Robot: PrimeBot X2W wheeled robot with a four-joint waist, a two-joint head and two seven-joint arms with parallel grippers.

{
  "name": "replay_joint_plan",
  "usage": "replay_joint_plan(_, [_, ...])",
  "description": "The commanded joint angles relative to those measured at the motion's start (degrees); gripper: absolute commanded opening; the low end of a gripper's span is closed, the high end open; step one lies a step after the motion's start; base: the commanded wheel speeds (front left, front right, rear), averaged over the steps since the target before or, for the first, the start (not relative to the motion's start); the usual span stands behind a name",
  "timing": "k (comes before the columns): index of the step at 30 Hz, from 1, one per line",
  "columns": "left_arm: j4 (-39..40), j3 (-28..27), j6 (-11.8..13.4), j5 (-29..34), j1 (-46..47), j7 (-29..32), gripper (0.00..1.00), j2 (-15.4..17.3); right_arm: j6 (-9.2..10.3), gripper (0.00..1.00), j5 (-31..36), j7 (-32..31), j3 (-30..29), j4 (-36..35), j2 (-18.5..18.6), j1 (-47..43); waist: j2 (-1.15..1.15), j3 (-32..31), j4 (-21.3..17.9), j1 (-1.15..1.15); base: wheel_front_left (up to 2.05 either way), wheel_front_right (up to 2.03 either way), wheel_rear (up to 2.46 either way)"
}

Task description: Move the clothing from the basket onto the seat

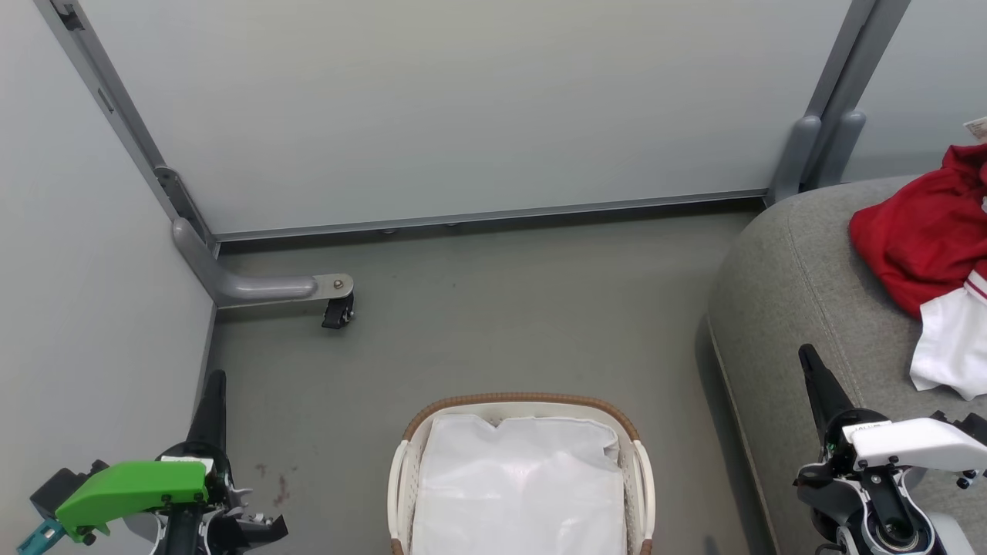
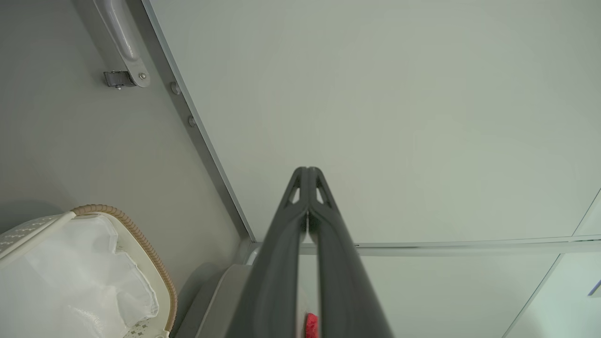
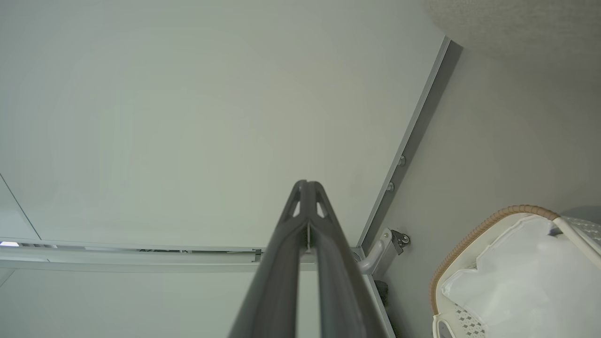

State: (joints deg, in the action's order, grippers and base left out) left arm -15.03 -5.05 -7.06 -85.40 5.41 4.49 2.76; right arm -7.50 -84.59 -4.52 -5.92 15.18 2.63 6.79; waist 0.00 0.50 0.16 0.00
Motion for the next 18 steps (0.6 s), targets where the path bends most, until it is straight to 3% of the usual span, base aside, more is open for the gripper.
replay_joint_plan(1, [0.5,-0.3,-0.3,-1.1,1.1,0.4,0.0,0.2,0.01,0.0,-1.2,-0.4,-0.2,-0.6,0.4,-0.5,0.0,0.0,0.0,0.0,0.0,0.0,0.0])
replay_joint_plan(18, [1.1,-1.6,-0.6,-7.0,1.1,2.1,0.0,0.2,0.01,0.0,-7.6,-2.2,-0.7,-1.3,0.4,-0.9,0.0,-0.3,-0.1,0.0,0.0,0.0,0.0])
